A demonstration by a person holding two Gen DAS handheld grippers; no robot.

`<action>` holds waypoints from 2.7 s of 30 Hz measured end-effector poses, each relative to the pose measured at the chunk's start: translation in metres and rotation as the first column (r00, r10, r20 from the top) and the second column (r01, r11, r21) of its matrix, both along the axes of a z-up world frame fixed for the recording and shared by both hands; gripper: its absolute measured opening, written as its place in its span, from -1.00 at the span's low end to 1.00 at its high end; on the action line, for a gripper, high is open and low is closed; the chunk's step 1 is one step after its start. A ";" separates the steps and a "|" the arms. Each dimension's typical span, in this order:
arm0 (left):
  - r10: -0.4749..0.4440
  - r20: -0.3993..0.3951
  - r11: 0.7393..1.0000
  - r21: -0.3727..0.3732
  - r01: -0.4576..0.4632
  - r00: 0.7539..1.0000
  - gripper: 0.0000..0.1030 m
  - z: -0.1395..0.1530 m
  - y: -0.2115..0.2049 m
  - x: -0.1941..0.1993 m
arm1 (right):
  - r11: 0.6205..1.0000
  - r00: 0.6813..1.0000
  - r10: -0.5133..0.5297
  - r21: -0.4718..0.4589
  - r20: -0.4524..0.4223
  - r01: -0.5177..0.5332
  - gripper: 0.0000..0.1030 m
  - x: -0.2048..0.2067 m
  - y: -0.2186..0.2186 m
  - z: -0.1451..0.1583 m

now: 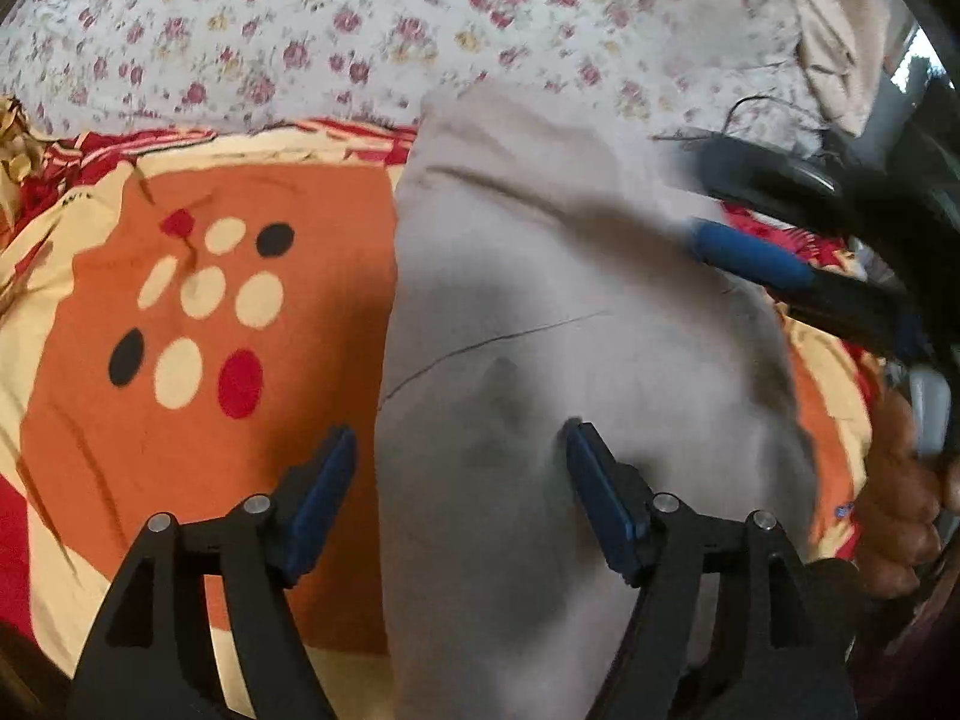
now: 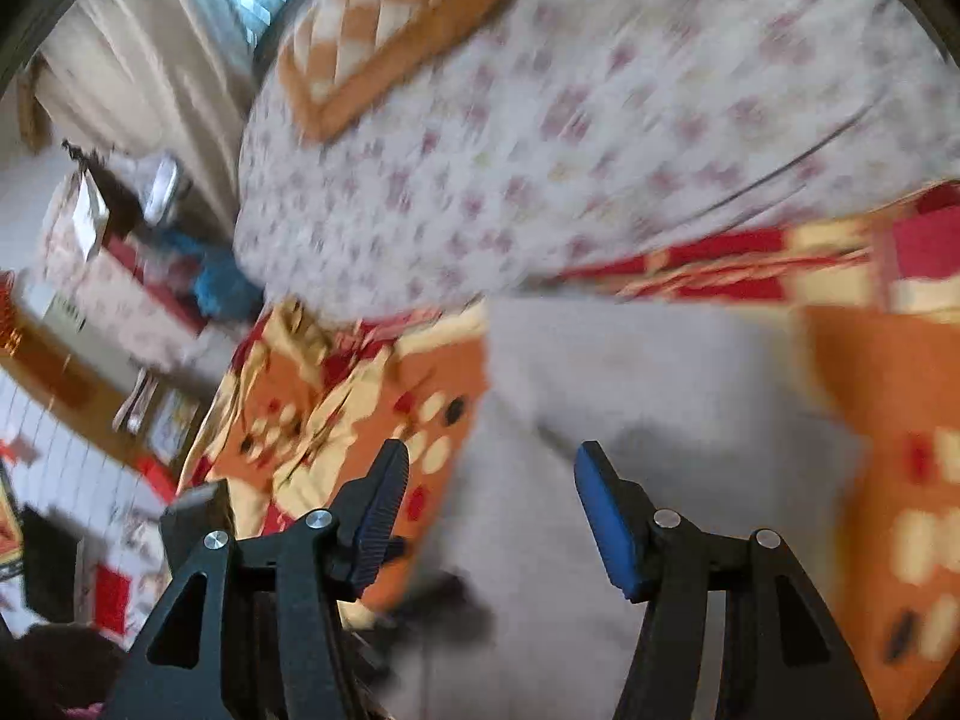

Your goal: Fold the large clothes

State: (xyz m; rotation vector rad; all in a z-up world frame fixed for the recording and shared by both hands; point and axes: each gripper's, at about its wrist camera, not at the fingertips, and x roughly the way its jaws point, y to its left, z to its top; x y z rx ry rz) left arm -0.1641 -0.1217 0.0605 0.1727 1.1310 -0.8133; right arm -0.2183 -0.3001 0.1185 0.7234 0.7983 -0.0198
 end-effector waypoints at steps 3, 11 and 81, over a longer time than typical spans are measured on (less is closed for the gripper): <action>0.007 0.009 1.000 0.005 -0.008 1.000 0.47 -0.006 -0.002 0.000 | 0.996 0.992 -0.041 -0.080 -0.123 0.032 0.03 0.046 -0.005 -0.041; 0.002 -0.005 1.000 -0.016 -0.003 1.000 0.68 -0.015 -0.010 -0.001 | 0.943 0.945 -0.301 -0.191 -0.130 0.274 -0.30 0.037 -0.068 -0.096; 0.137 0.365 0.991 -0.050 -0.128 0.921 0.68 0.042 0.039 -0.037 | 0.830 0.962 -0.265 -0.524 -0.070 0.191 0.60 -0.104 0.074 -0.006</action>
